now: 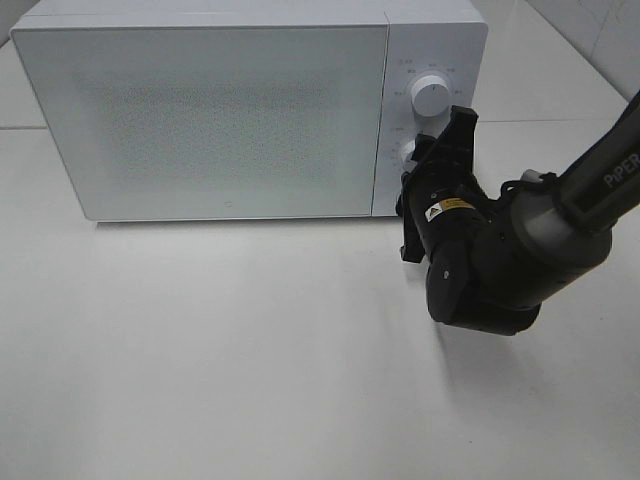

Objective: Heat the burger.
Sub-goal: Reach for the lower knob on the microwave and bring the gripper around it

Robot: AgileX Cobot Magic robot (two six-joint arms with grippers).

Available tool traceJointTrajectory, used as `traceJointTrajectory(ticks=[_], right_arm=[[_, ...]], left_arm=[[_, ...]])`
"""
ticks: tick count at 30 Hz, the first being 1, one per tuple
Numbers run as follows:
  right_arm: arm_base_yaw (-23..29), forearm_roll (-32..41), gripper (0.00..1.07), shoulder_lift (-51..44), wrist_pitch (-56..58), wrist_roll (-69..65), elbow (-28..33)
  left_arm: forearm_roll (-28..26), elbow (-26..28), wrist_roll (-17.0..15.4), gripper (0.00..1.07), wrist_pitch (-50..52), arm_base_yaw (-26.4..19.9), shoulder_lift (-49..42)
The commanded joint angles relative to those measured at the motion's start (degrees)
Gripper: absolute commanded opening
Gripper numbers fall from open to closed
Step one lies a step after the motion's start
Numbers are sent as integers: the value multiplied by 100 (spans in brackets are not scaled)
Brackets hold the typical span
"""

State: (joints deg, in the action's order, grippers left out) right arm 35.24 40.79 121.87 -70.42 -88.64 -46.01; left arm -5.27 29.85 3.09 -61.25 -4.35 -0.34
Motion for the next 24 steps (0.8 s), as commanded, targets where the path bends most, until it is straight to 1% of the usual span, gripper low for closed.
traceJointTrajectory(ticks=[1, 11, 13, 16, 18, 24], right_arm=[[17, -854, 0, -52, -189, -132, -195], [17, -808, 1, -52, -235, -63, -195], [11, -779, 4, -52, -235, 52, -195], [11, -779, 5, -52, -252, 97, -195], [11, -613, 8, -52, -413, 338, -195], [11, -361, 11, -52, -441, 430, -195]], left_arm=[[-6, -17, -11, 100, -11, -6, -86], [-6, -17, -11, 100, -11, -6, -86], [-6, -17, -11, 100, -11, -6, -86], [-6, -17, -11, 100, -11, -6, -86], [-6, -17, -11, 100, -11, -6, -86], [-6, -17, -11, 100, -11, -6, -86]])
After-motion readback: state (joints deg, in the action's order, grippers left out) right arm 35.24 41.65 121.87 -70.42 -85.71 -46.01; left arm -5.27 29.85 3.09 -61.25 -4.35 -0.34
